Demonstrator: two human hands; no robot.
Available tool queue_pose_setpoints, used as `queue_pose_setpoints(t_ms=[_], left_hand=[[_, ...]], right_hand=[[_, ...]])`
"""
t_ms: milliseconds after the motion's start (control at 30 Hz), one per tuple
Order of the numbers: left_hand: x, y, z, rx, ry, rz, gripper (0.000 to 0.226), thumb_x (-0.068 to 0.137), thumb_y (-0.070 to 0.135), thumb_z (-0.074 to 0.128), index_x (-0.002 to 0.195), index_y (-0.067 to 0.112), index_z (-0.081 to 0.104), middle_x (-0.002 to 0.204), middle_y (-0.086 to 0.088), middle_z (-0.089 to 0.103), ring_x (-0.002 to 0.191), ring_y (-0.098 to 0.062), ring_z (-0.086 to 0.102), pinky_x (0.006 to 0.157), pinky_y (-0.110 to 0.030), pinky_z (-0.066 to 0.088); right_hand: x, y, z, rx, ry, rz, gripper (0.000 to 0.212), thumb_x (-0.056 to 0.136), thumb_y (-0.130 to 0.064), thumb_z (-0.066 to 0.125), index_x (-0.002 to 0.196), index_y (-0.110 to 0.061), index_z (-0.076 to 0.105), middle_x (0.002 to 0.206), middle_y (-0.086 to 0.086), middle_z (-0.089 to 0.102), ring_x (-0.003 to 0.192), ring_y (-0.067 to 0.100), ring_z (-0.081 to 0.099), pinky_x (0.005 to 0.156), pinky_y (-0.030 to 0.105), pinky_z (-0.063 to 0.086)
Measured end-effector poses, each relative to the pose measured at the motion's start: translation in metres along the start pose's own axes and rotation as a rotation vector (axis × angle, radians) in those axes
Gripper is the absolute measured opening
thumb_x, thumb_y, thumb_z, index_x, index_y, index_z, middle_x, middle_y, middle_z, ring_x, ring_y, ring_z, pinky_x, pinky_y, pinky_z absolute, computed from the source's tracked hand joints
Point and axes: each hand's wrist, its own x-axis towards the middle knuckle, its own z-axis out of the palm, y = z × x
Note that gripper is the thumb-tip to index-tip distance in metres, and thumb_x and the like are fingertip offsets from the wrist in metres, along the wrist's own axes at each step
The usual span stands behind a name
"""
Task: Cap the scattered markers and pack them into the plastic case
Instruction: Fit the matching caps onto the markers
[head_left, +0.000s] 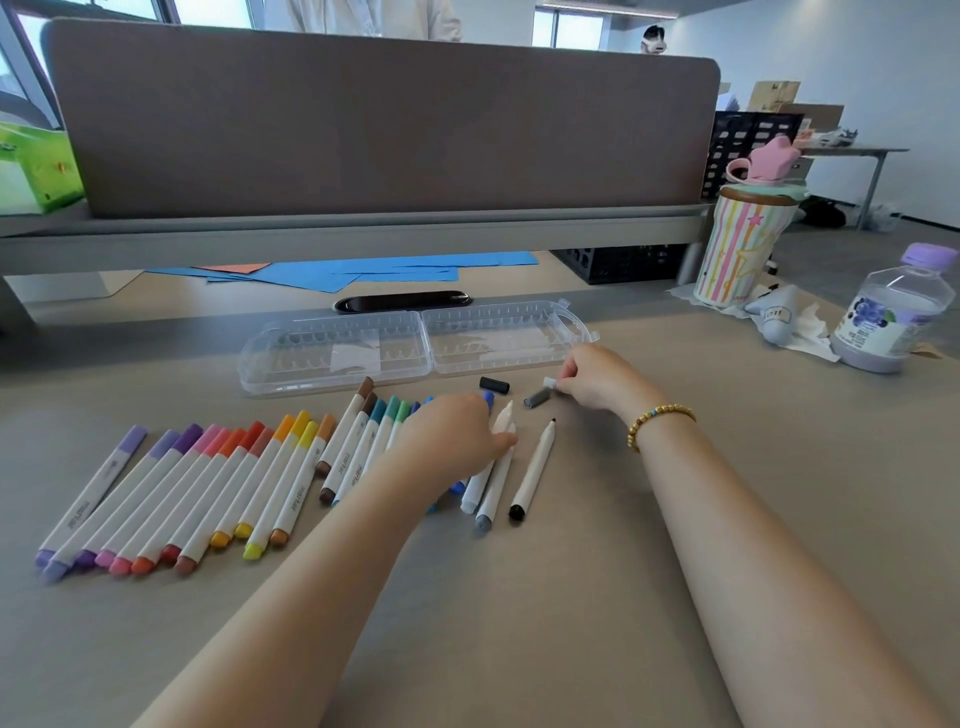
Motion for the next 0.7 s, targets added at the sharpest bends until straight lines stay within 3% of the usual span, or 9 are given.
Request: queue_pose_setpoints(t_ms=[67, 133, 200, 233, 333, 433, 567, 700], left_hand=[[0.001, -0.002, -0.001, -0.105, 0.045, 0.003, 0.046, 0.095, 0.041, 0.044, 0.059, 0.014, 0.037, 0.056, 0.000, 0.040, 0.052, -0.013, 0.038, 0.054, -0.026, 0.034], [0.002, -0.003, -0.005, -0.279, 0.077, 0.008, 0.041, 0.096, 0.039, 0.042, 0.063, 0.014, 0.043, 0.058, 0.000, 0.042, 0.053, -0.012, 0.039, 0.053, -0.024, 0.034], [0.003, -0.002, -0.010, -0.441, 0.067, 0.000, 0.037, 0.099, 0.035, 0.036, 0.074, 0.011, 0.050, 0.060, 0.000, 0.040, 0.053, -0.012, 0.037, 0.054, -0.024, 0.033], [0.004, -0.002, -0.011, -0.496, 0.061, -0.005, 0.035, 0.100, 0.031, 0.033, 0.078, 0.010, 0.050, 0.061, -0.001, 0.039, 0.053, -0.012, 0.036, 0.055, -0.024, 0.032], [0.004, 0.001, -0.013, -0.636, 0.082, -0.013, 0.033, 0.101, 0.025, 0.028, 0.075, 0.015, 0.046, 0.068, -0.002, 0.046, 0.062, -0.015, 0.044, 0.063, -0.026, 0.040], [0.003, 0.004, -0.014, -0.856, 0.051, -0.029, 0.029, 0.102, 0.024, 0.027, 0.082, 0.016, 0.046, 0.072, 0.001, 0.059, 0.068, -0.013, 0.057, 0.076, -0.028, 0.051], [-0.002, 0.005, -0.014, -0.932, -0.057, -0.027, 0.023, 0.102, 0.021, 0.031, 0.096, 0.009, 0.049, 0.074, 0.000, 0.064, 0.066, -0.010, 0.062, 0.069, -0.022, 0.053], [-0.005, 0.001, -0.014, -0.997, -0.090, -0.046, 0.019, 0.101, 0.020, 0.037, 0.101, 0.008, 0.051, 0.075, -0.002, 0.065, 0.068, -0.010, 0.064, 0.061, -0.019, 0.055]], right_hand=[[-0.003, -0.001, -0.001, -0.039, 0.021, -0.014, 0.026, 0.094, -0.017, 0.052, 0.087, 0.002, 0.068, 0.086, 0.020, 0.060, 0.075, 0.025, 0.051, 0.066, 0.031, 0.041], [-0.005, -0.002, -0.002, -0.030, 0.046, -0.018, 0.025, 0.095, -0.013, 0.049, 0.105, 0.002, 0.065, 0.110, 0.020, 0.063, 0.092, 0.030, 0.059, 0.078, 0.035, 0.047], [-0.007, -0.001, -0.004, 0.009, 0.034, -0.006, 0.031, 0.097, -0.012, 0.043, 0.122, 0.001, 0.055, 0.126, 0.016, 0.056, 0.111, 0.031, 0.054, 0.091, 0.035, 0.044], [-0.006, 0.000, -0.006, 0.048, 0.021, -0.012, 0.031, 0.098, -0.013, 0.041, 0.122, 0.002, 0.054, 0.123, 0.014, 0.056, 0.109, 0.029, 0.054, 0.089, 0.034, 0.043], [-0.006, 0.002, -0.012, 0.380, 0.005, -0.050, 0.030, 0.100, -0.013, 0.039, 0.110, 0.005, 0.061, 0.088, -0.005, 0.056, 0.073, 0.014, 0.047, 0.063, 0.025, 0.038], [-0.011, 0.002, -0.016, 0.813, -0.047, -0.079, 0.019, 0.098, -0.011, 0.045, 0.096, -0.013, 0.063, 0.083, -0.004, 0.052, 0.070, 0.008, 0.042, 0.056, 0.018, 0.034], [-0.018, -0.001, -0.021, 1.055, -0.139, -0.146, 0.017, 0.094, -0.008, 0.052, 0.106, -0.010, 0.064, 0.082, -0.002, 0.062, 0.063, 0.005, 0.044, 0.050, 0.014, 0.031], [-0.020, 0.002, -0.022, 1.198, -0.198, -0.163, 0.022, 0.097, -0.008, 0.045, 0.109, -0.007, 0.064, 0.066, -0.003, 0.050, 0.055, 0.005, 0.039, 0.043, 0.015, 0.029]])
